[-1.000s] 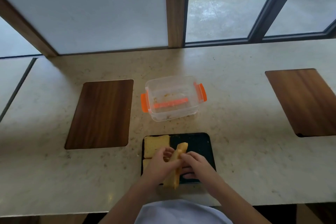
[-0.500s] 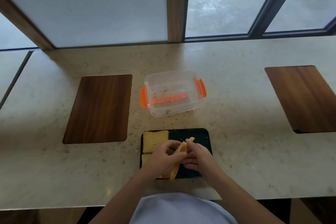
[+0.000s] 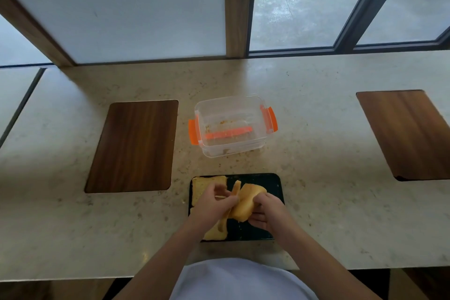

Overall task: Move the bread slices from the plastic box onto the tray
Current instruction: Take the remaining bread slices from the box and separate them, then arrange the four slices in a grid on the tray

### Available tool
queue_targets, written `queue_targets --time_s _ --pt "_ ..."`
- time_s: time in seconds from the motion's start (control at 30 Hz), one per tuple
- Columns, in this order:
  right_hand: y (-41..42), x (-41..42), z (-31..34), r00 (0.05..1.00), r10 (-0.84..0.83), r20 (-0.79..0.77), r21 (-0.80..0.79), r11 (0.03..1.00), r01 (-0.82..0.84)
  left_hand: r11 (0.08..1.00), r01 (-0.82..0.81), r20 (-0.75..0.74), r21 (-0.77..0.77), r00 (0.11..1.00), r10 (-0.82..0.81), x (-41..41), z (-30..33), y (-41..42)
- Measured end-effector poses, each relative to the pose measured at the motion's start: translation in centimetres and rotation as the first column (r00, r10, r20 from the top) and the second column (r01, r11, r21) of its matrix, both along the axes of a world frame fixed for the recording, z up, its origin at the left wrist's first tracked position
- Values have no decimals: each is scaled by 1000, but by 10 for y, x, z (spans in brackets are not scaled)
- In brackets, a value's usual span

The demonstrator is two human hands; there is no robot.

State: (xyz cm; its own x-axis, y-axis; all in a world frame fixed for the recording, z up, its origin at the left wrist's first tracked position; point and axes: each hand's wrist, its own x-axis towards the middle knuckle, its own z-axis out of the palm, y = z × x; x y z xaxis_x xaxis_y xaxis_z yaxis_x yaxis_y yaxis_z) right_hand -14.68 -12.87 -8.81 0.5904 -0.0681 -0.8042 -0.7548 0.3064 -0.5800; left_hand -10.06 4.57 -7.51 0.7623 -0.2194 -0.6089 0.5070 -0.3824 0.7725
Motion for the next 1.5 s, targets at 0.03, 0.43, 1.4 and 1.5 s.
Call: queue_targets --time_s 0.03,0.43,1.4,1.5 --pt "0 -2 1 1000 17 19 -6 1000 -16 999 13 -6 31 1000 -13 0 -3 0" --pt "-5 -1 -9 961 -270 -64 9 963 271 940 -325 -64 104 941 332 5 -16 14" --pt "-23 -1 -16 986 10 165 -405 912 58 960 -255 -61 114 963 263 1 -18 14" --pt "-37 17 -15 916 393 76 -654 714 -251 961 -258 -84 97 960 266 1 -15 13"
